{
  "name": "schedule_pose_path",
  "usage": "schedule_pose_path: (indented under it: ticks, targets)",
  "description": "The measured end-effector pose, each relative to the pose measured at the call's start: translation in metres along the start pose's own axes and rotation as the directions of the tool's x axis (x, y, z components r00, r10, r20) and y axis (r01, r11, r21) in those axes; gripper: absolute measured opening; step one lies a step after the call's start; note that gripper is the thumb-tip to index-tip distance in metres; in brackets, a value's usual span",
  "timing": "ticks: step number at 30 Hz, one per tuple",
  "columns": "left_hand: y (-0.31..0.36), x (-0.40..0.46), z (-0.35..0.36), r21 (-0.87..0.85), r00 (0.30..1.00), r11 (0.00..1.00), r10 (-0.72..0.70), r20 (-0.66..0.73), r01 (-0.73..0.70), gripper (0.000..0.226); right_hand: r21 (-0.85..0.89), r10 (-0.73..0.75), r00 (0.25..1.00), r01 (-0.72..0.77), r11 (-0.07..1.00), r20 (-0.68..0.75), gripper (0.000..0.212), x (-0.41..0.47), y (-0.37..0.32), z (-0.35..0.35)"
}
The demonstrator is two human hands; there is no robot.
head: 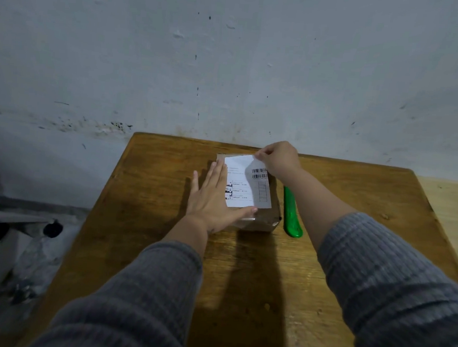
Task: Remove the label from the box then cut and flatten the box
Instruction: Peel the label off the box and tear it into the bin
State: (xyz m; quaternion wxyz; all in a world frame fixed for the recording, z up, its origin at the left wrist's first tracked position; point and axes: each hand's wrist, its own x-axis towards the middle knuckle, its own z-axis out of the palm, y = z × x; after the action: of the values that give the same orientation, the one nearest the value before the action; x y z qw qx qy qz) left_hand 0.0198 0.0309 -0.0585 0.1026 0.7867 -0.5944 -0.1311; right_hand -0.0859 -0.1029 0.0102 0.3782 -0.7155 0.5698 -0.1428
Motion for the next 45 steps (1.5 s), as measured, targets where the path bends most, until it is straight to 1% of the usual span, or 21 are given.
schedule_pose_path:
  ticks: [3, 6, 12, 14, 16, 20, 25, 29, 31, 34, 37, 41, 45]
  targets:
    - [0.000, 0.000, -0.001, -0.004, 1.000, 1.000, -0.004, -0.003, 0.004, 0.128, -0.014, 0.026, 1.000, -0.026, 1.000, 0.005, 0.017, -0.002, -0.005, -0.002]
    - [0.001, -0.001, -0.003, -0.021, 1.000, 1.000, -0.005, 0.002, 0.005, 0.128, 0.037, 0.069, 0.998, -0.068, 0.997, -0.012, 0.017, -0.004, -0.006, -0.012]
    - [0.000, -0.001, 0.000, -0.025, 1.000, 1.000, 0.000, 0.000, 0.000, 0.126, 0.056, 0.027, 0.998, -0.030, 0.998, 0.059, 0.030, -0.010, 0.007, -0.019]
    - [0.000, -0.001, 0.001, -0.030, 1.000, 1.000, 0.002, -0.005, -0.002, 0.124, -0.006, 0.006, 0.997, -0.006, 1.000, 0.076, 0.031, -0.007, 0.013, -0.012]
    - [0.001, -0.001, 0.001, -0.035, 1.000, 0.999, 0.006, -0.011, -0.007, 0.123, -0.109, -0.013, 0.998, 0.020, 0.994, 0.065, 0.030, -0.007, 0.015, -0.005]
    - [0.000, 0.000, 0.002, -0.038, 1.000, 0.999, 0.006, -0.021, -0.007, 0.122, -0.230, -0.107, 0.993, 0.117, 0.966, 0.056, 0.026, -0.011, 0.014, -0.001]
    - [-0.001, -0.001, 0.003, -0.051, 0.999, 0.999, 0.009, -0.031, -0.010, 0.122, -0.302, -0.181, 0.983, 0.183, 0.936, 0.036, 0.020, -0.012, 0.012, -0.004]
    - [-0.001, -0.002, 0.005, -0.140, 0.997, 0.990, 0.011, -0.076, -0.021, 0.119, -0.373, -0.216, 0.976, 0.198, 0.907, -0.007, 0.023, -0.015, 0.014, -0.007]
    - [-0.001, -0.002, 0.005, -0.178, 0.996, 0.984, 0.006, -0.093, -0.022, 0.119, -0.368, -0.240, 0.971, 0.232, 0.901, 0.025, 0.021, -0.016, 0.014, -0.008]
    - [0.000, -0.003, 0.004, -0.177, 0.995, 0.984, 0.001, -0.096, -0.018, 0.121, -0.354, -0.235, 0.968, 0.251, 0.901, 0.090, 0.017, -0.019, 0.012, -0.009]
    - [-0.001, -0.003, 0.004, -0.163, 0.997, 0.987, -0.006, -0.081, -0.007, 0.121, -0.255, -0.223, 0.964, 0.253, 0.933, 0.142, 0.016, -0.025, 0.009, -0.012]
    - [0.001, -0.005, 0.002, -0.152, 0.996, 0.988, -0.010, -0.086, -0.003, 0.120, -0.119, -0.237, 0.962, 0.253, 0.960, 0.136, 0.014, -0.035, 0.009, -0.017]
    - [-0.004, -0.017, -0.003, -0.231, 0.994, 0.971, 0.029, -0.102, -0.052, 0.114, -0.038, -0.219, 0.971, 0.223, 0.974, 0.101, 0.014, -0.037, 0.011, -0.014]
